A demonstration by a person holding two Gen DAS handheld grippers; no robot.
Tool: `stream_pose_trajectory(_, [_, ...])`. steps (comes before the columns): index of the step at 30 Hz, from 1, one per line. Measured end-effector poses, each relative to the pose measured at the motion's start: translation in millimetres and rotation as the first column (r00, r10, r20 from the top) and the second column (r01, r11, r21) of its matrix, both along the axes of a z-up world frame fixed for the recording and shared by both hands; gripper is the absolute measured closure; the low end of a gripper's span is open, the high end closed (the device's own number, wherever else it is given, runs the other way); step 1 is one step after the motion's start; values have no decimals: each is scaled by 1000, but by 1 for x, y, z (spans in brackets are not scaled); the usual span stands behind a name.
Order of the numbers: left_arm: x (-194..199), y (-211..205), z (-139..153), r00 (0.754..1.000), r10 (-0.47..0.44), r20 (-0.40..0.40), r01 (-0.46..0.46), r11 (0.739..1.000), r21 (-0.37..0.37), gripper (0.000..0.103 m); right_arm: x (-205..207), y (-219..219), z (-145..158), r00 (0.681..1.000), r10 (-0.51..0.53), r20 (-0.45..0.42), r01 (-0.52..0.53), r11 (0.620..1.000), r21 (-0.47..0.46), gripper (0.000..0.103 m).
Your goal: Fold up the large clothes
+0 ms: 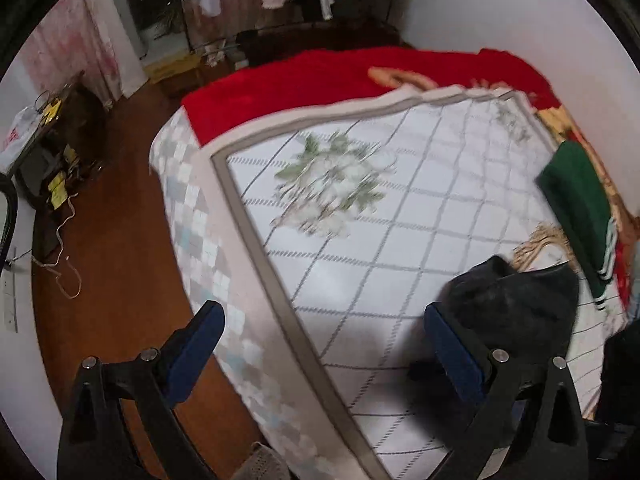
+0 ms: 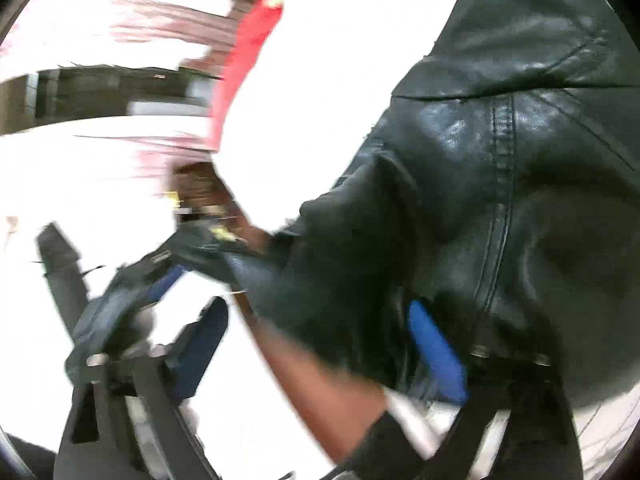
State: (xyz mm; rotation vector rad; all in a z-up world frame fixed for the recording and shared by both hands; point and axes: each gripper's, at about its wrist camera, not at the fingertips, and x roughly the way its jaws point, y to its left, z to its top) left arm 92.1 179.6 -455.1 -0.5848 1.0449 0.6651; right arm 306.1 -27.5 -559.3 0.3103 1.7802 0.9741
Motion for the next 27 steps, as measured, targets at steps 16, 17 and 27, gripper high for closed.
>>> stream_pose_trajectory(16, [80,-75,-30,979,-200,-47,199,980,-22,1,134,-66,-104,981,-193,17,188,925,-330,59])
stream_pose_trajectory(17, [83,-79,-34,975,-211,-63,210,977,-24,1,140,-60,-107,985,-170,25,168,920,-355,59])
stream_pose_trajectory(27, [166,-104,-76,937,-336,-96,335,942,-20,1,111,-134,-17,961,-249,120,272,925,-265,35])
